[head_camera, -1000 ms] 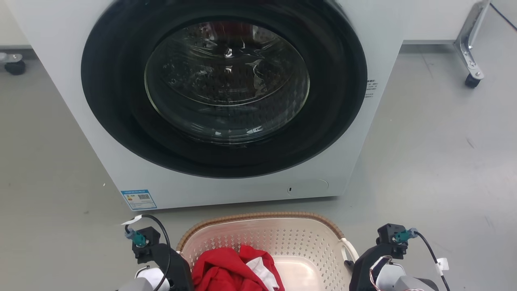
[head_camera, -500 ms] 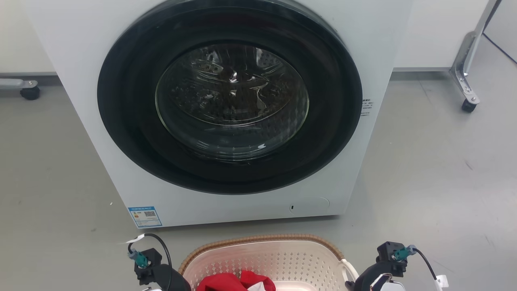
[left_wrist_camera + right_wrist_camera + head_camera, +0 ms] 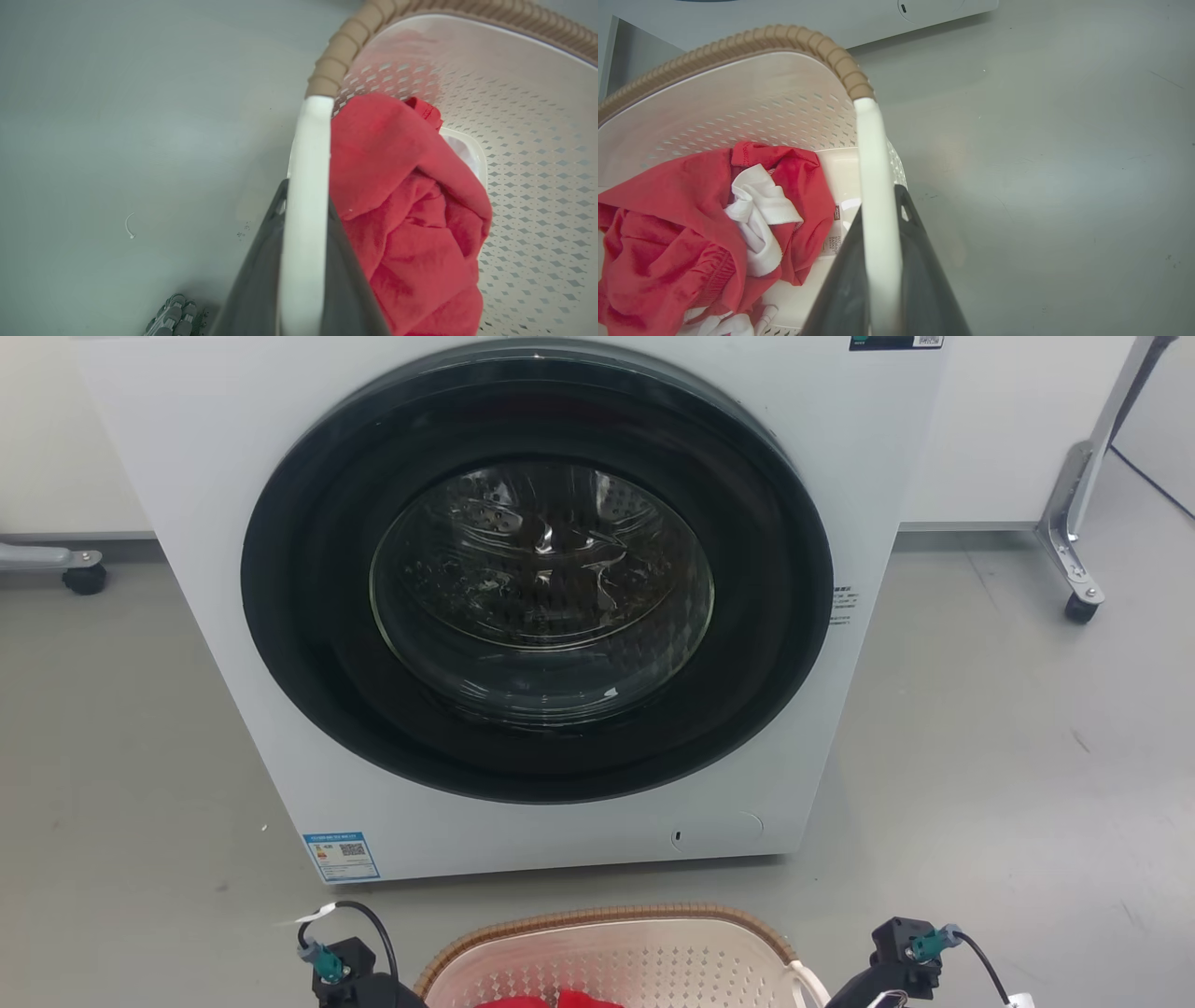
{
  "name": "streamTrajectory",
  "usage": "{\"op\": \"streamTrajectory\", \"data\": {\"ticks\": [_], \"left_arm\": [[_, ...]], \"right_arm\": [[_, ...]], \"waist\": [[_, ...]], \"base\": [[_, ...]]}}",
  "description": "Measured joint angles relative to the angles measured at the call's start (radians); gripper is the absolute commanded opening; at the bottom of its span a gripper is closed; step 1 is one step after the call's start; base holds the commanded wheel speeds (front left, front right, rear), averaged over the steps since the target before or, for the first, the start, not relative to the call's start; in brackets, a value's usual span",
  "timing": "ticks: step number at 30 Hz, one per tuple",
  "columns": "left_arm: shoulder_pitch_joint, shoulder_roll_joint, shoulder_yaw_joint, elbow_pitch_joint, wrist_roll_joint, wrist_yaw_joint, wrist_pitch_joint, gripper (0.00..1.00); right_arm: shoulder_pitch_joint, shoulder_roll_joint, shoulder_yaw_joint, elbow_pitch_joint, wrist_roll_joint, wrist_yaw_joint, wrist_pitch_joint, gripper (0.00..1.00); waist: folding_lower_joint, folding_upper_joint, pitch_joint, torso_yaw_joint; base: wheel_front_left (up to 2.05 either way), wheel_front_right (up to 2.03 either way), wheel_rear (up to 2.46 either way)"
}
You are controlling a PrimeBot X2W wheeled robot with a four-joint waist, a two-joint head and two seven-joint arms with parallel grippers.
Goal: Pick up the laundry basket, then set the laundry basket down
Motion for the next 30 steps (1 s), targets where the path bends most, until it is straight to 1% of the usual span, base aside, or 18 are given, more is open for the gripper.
{"op": "streamTrajectory", "data": {"ticks": [5, 30], "left_arm": [[0.014, -0.001, 0.000, 0.000, -0.016, 0.006, 0.001, 0.00], [0.021, -0.002, -0.006, -0.001, -0.026, 0.007, 0.008, 0.00]], "right_arm": [[0.013, 0.000, -0.001, 0.001, 0.001, 0.000, 0.000, 0.00], [0.017, 0.000, -0.004, 0.003, 0.007, 0.000, 0.007, 0.00]], "waist": [[0.0000, 0.0000, -0.008, 0.000], [0.0000, 0.0000, -0.015, -0.001]], "base": [[0.00, 0.00, 0.00], [0.00, 0.00, 0.00]]}}
